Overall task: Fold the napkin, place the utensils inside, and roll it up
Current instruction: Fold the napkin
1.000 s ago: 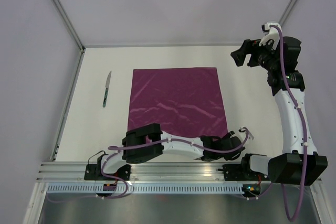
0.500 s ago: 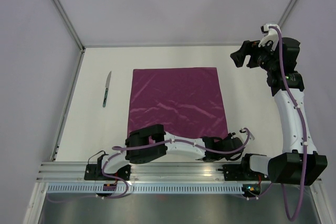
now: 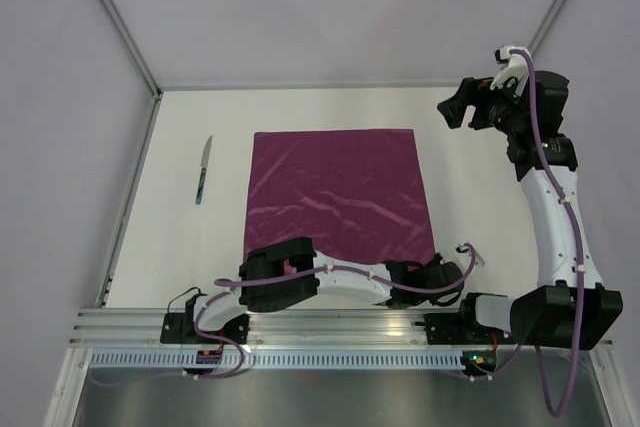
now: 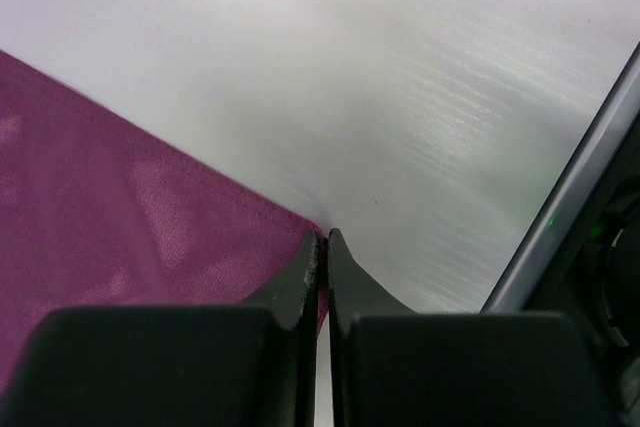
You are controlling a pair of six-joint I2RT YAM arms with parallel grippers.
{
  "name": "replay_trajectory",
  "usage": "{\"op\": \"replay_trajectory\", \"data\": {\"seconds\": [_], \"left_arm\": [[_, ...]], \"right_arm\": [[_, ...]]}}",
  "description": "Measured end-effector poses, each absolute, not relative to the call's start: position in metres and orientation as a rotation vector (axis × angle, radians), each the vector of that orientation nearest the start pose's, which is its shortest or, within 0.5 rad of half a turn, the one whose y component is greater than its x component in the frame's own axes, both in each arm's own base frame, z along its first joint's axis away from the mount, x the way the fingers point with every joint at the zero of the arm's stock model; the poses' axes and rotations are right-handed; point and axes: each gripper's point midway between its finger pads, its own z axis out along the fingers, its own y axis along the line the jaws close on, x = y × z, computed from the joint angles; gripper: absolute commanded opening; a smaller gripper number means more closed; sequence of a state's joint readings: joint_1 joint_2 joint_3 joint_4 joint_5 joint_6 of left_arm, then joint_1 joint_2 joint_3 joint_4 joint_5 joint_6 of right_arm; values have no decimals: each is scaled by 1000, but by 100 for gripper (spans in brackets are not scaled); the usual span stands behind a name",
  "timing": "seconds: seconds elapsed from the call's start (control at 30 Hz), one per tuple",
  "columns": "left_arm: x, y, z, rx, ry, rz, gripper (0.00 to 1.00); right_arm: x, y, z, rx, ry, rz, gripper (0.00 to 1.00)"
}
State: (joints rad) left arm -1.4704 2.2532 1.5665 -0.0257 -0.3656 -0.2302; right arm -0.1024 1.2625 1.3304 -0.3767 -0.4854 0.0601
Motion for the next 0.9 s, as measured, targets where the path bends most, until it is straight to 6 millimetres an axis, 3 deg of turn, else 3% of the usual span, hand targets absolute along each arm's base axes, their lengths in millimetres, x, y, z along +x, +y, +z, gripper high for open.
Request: {"op": "replay_trajectory", "data": {"seconds": [0.6, 0.73, 0.9], "left_arm": [[93, -569, 27, 1231, 1962, -614, 2], [93, -570, 40, 1219, 1949, -636, 2], [105, -571, 70, 1163, 1936, -684, 2]], "right_arm": [[392, 45, 331, -187, 1858, 431, 92], [392, 45, 331, -188, 1859, 430, 92], [392, 45, 331, -188, 1860, 430, 92]]}}
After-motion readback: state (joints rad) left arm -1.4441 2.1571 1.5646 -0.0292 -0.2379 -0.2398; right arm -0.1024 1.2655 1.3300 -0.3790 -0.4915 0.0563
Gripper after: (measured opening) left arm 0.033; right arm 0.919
